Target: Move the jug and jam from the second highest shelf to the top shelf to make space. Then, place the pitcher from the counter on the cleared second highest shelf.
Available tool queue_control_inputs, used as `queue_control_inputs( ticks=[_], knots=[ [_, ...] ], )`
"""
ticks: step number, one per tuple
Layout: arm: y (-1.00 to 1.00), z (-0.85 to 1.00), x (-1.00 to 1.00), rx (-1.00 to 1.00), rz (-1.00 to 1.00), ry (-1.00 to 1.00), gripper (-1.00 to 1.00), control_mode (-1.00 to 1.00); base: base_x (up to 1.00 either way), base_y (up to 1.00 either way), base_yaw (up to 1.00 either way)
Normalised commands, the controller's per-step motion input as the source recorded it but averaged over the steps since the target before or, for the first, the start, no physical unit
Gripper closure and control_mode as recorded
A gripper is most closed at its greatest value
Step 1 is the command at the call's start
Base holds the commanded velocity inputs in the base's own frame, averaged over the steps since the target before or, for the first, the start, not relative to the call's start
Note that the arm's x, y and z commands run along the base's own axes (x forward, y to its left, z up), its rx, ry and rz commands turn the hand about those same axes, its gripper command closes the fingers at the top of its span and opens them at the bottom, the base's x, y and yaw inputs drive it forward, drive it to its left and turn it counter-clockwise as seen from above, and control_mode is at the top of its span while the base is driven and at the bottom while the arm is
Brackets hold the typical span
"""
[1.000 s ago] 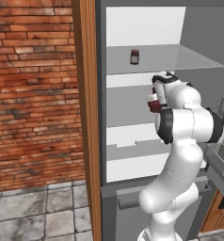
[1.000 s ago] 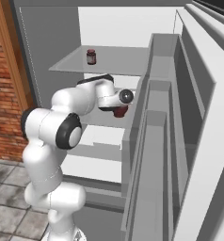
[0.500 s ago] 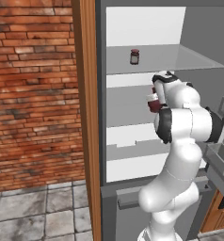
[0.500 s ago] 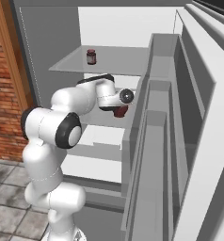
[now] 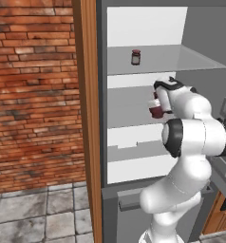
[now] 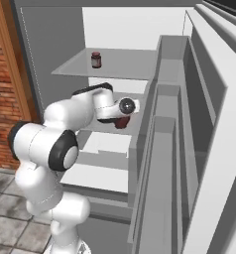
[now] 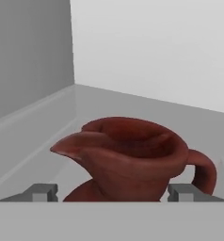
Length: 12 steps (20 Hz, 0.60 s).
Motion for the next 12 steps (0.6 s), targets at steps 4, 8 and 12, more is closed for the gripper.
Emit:
queue_control_inputs(
  ticks=[4, 8, 12],
  knots=[
    [0.37, 0.01, -0.87, -0.12, 0.00, 0.00, 1.00, -1.00, 0.00, 0.00, 0.00],
    [0.13, 0.14, -0.97, -0.11, -0.04, 0.00, 1.00, -1.00, 0.00, 0.00, 0.00],
    [0.02, 0.39, -0.99, -0.04, -0.10, 0.00, 1.00, -1.00, 0.00, 0.00, 0.00]
  ],
)
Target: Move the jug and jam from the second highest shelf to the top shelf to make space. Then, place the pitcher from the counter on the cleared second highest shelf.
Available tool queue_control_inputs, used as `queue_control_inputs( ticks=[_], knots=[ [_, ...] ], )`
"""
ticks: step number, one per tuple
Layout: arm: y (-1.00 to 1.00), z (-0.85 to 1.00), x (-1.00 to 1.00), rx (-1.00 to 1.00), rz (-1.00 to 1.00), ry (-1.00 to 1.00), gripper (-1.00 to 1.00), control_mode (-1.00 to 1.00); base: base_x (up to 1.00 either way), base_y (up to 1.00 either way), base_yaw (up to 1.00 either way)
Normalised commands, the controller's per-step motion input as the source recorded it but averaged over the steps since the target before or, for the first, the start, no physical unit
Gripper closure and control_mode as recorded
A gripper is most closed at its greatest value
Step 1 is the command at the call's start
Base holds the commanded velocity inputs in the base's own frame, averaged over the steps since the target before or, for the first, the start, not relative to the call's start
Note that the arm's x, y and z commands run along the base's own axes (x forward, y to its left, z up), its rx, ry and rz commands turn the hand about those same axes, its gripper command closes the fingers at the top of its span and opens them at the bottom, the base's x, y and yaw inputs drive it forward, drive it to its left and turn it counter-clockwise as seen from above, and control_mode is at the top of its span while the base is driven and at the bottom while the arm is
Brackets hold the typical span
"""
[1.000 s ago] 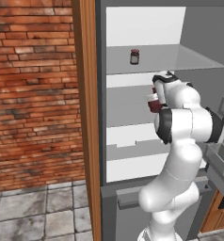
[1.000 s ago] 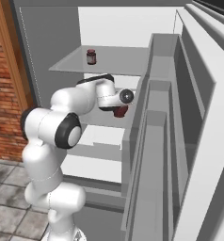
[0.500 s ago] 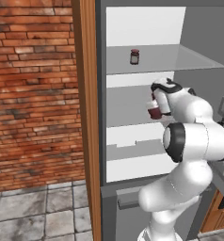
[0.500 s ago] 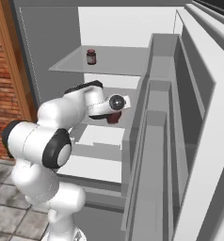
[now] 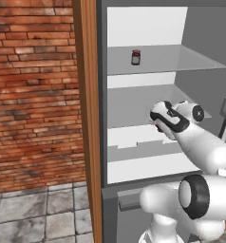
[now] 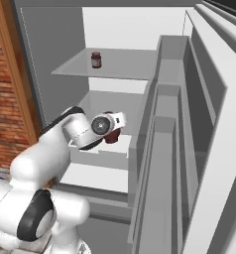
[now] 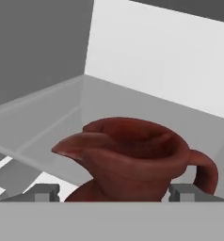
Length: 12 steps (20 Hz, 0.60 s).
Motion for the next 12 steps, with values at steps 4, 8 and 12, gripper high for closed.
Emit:
queue_control_inputs(
  ticks=[4, 8, 12],
  knots=[
    [0.00, 0.76, -0.83, 0.00, -0.11, 0.00, 1.00, -1.00, 0.00, 0.00, 0.00],
    [0.01, 0.98, -0.70, 0.00, -0.10, 0.00, 1.00, -1.00, 0.00, 0.00, 0.00],
    [0.00, 1.00, -0.61, 0.00, -0.08, 0.00, 1.00, -1.00, 0.00, 0.00, 0.00]
  ],
)
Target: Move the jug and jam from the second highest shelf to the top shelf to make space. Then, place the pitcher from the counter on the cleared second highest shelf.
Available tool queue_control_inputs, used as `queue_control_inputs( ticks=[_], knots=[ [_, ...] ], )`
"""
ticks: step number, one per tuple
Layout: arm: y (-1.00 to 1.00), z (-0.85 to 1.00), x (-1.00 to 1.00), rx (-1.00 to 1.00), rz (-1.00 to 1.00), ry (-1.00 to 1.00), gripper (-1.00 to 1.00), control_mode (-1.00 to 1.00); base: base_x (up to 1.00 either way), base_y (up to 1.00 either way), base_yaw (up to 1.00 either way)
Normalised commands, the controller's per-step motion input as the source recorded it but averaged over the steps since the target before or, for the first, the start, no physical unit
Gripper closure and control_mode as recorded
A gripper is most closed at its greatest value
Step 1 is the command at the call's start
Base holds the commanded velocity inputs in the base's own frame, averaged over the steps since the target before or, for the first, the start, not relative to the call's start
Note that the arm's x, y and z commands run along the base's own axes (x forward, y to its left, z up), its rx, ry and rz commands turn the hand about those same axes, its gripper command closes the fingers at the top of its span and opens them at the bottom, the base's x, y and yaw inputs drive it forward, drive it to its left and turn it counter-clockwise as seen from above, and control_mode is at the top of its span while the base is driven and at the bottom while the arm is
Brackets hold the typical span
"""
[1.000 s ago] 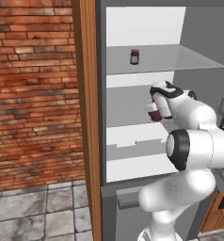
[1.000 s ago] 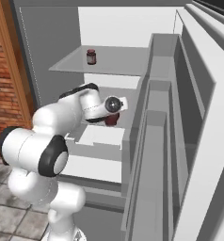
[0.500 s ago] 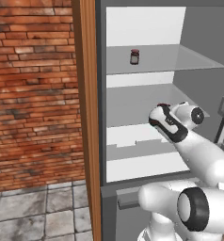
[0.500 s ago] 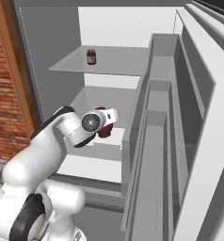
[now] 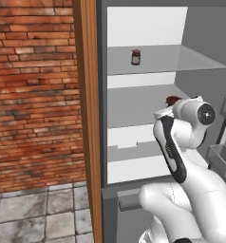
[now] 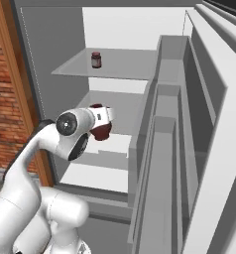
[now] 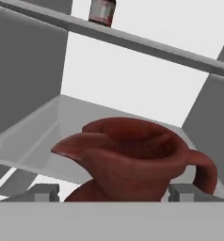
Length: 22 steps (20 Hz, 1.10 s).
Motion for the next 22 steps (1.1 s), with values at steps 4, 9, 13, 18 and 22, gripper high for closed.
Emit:
queue_control_inputs(
  ticks=[4, 9, 13, 18, 22],
  knots=[
    [0.00, 0.97, -0.54, 0.00, -0.04, 0.00, 1.00, -1.00, 0.00, 0.00, 0.00],
    [0.00, 0.88, -0.34, 0.01, -0.01, -0.01, 1.00, -1.00, 0.00, 0.00, 0.00],
    [0.00, 0.71, -0.18, 0.04, 0.00, -0.06, 1.00, -1.00, 0.00, 0.00, 0.00],
    [0.00, 0.49, -0.01, 0.11, 0.00, -0.24, 1.00, -1.00, 0.00, 0.00, 0.00],
    [0.00, 0.51, 0.00, 0.15, 0.00, -0.29, 1.00, -1.00, 0.00, 0.00, 0.00]
  ],
)
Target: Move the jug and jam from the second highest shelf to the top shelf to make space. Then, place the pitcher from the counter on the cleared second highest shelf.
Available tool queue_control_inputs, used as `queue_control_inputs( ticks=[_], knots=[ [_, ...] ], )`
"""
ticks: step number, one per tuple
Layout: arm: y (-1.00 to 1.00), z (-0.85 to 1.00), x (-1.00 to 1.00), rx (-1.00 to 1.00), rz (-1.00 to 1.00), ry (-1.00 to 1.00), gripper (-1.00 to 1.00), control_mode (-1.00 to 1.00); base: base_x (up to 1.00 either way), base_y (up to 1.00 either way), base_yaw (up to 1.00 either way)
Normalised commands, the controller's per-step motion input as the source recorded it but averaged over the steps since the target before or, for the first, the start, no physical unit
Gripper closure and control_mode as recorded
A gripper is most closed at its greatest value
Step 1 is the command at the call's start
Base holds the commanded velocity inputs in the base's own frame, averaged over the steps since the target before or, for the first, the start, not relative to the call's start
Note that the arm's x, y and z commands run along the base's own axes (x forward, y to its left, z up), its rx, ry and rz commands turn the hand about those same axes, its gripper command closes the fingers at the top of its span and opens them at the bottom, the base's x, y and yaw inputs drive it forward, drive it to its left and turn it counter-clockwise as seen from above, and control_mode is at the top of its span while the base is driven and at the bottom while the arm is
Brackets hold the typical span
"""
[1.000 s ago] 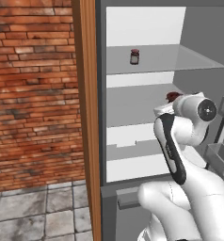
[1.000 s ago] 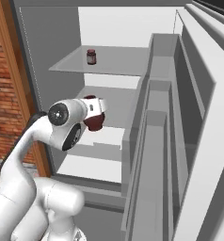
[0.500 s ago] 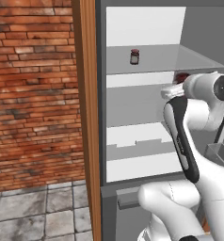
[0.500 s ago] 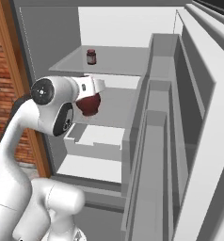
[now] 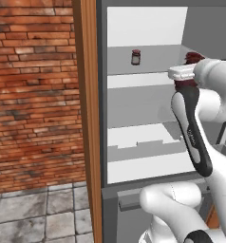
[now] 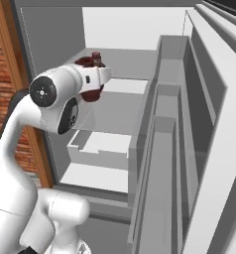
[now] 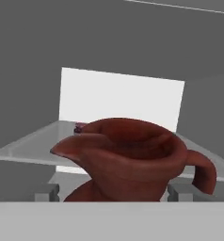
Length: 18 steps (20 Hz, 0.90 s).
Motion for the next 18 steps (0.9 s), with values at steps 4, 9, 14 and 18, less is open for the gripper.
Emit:
queue_control_inputs(
  ticks=[4, 9, 14, 18],
  knots=[
    [0.00, 0.67, 0.00, 0.11, 0.00, -0.06, 1.00, -1.00, 0.00, 0.00, 0.00],
    [0.00, 0.63, 0.01, 0.02, -0.03, 0.04, 1.00, -1.00, 0.00, 0.00, 0.00],
    [-0.11, 0.22, 0.26, 0.00, -0.02, 0.05, 1.00, -1.00, 0.00, 0.00, 0.00],
    [-0.09, -0.09, 0.46, 0.00, -0.01, 0.00, 1.00, -1.00, 0.00, 0.00, 0.00]
  ],
)
